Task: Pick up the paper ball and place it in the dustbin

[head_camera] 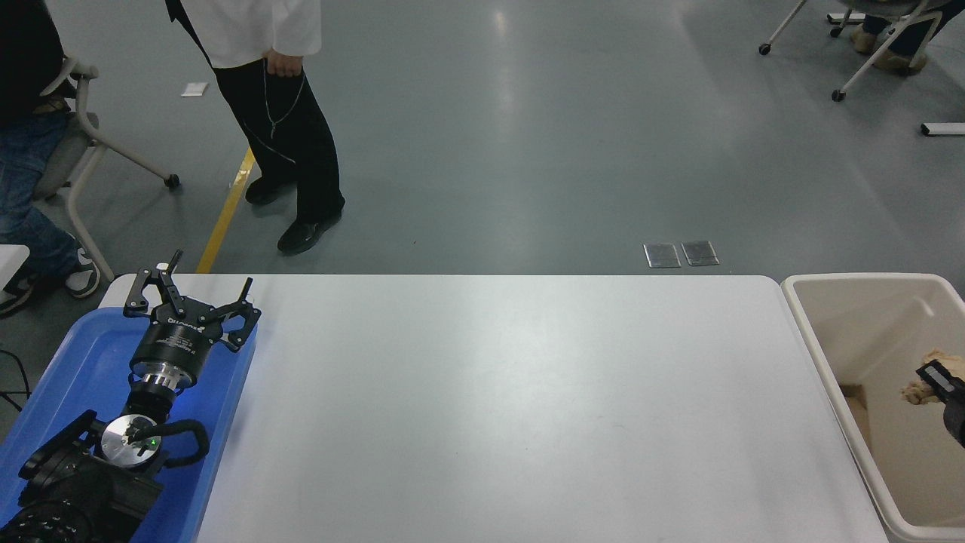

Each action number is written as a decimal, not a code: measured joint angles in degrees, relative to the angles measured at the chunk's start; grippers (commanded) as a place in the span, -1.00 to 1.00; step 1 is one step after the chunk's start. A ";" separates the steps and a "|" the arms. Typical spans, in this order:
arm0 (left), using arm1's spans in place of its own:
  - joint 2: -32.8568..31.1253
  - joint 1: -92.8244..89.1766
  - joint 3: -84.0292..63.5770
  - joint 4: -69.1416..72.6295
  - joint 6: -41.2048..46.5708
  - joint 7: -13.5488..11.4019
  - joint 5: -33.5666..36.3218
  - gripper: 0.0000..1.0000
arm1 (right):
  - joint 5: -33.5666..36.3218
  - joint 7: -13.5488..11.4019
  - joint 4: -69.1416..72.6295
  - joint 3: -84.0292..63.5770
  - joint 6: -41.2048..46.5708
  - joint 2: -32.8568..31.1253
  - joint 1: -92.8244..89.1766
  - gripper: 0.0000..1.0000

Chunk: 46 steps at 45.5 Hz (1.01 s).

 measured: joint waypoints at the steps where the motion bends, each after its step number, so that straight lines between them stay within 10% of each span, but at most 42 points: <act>1: 0.00 0.00 0.00 0.00 0.00 0.00 0.00 0.99 | 0.01 -0.13 -0.25 0.30 -0.06 0.20 -0.37 0.99; 31: 0.00 0.00 -0.05 0.00 0.00 0.00 0.00 0.99 | -7.57 -1.06 -2.03 2.97 4.24 1.21 -1.17 1.00; 46: 0.00 -0.01 0.01 -0.01 0.00 0.00 0.00 0.99 | -16.76 -0.80 21.24 -1.51 7.76 -7.49 17.09 1.00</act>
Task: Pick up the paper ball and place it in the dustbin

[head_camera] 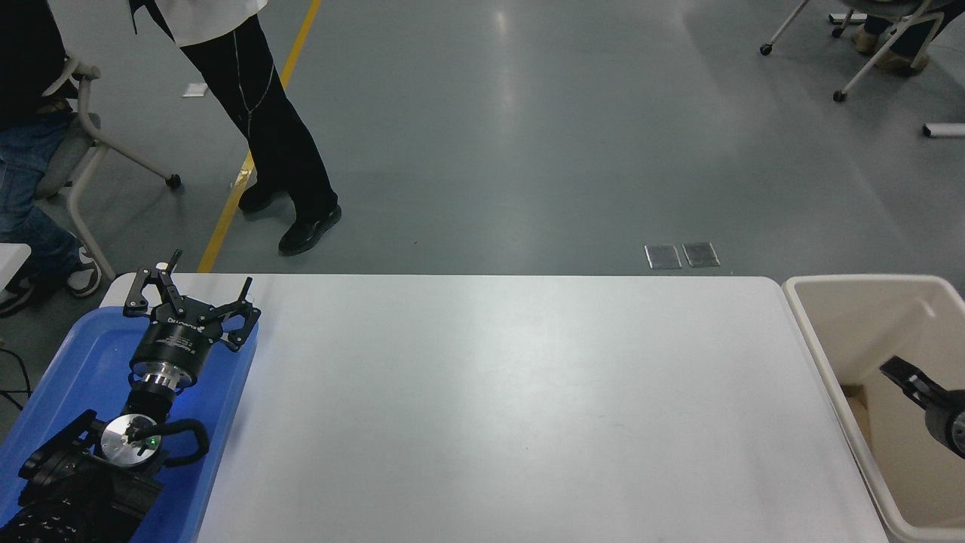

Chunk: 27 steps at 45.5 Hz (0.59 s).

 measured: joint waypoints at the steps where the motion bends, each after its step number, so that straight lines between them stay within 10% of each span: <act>1: 0.00 0.00 0.00 0.00 0.00 0.00 0.02 0.99 | -0.66 0.00 2.19 -0.89 0.06 -0.36 1.88 1.00; 16: -0.01 -0.07 0.03 -0.01 0.00 0.09 0.06 0.99 | -4.61 -0.28 34.61 -19.75 1.77 9.29 34.31 1.00; 27: 0.04 -0.07 0.03 0.02 0.00 0.10 0.06 0.99 | 6.06 -4.32 47.07 -24.95 15.76 20.54 53.89 1.00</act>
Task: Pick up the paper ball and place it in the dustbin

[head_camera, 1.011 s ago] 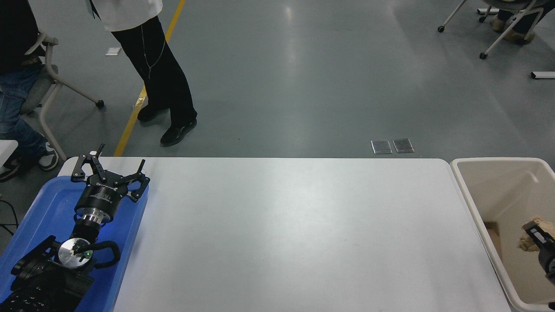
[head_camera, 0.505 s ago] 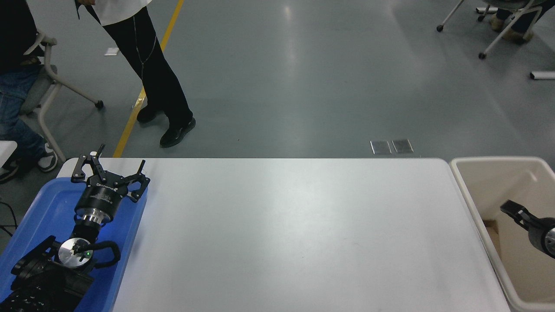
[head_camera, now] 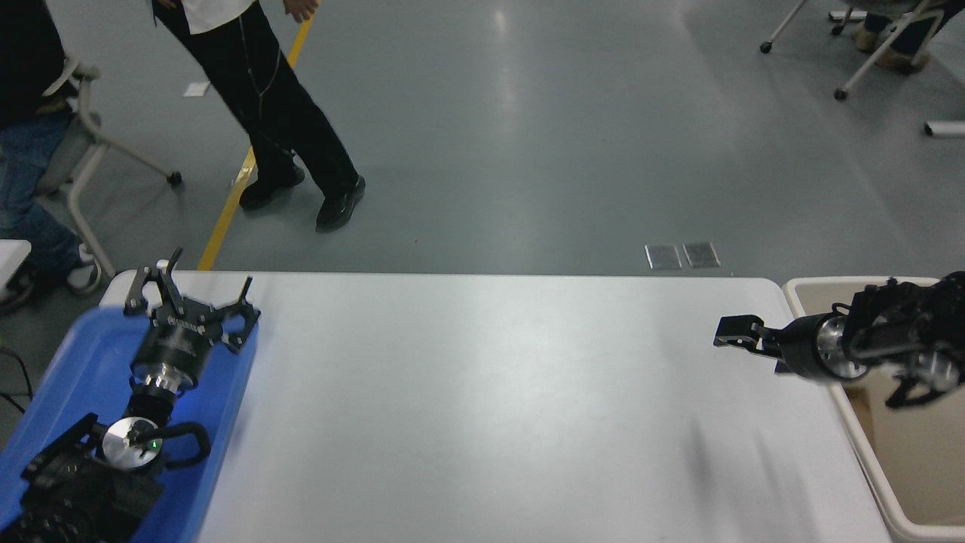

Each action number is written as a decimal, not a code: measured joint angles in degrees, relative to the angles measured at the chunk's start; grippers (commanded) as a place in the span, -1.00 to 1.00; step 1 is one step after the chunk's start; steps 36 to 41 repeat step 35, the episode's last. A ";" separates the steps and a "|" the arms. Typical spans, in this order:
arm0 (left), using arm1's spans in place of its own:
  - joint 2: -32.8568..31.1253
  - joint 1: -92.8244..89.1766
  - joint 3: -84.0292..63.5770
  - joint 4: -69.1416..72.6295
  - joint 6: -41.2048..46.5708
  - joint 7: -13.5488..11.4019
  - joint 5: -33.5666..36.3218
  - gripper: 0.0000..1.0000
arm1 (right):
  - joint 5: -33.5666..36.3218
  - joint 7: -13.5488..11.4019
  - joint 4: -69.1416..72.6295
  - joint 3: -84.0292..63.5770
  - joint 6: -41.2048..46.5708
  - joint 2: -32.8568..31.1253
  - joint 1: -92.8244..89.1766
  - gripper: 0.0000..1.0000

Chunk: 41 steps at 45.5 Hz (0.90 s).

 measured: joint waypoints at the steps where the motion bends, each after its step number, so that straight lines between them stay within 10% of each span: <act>1: 0.00 0.00 0.00 -0.01 0.00 0.00 0.00 0.99 | 0.89 -0.83 0.66 -0.12 1.14 0.65 1.37 1.00; 16: 0.02 0.03 0.00 -0.01 0.00 -0.01 0.00 0.99 | 9.22 -15.14 14.30 -2.50 14.71 5.68 24.01 1.00; 41: 0.01 0.07 0.00 -0.01 0.00 -0.09 -0.07 0.99 | 8.86 -20.64 19.36 -1.67 26.72 1.76 41.88 1.00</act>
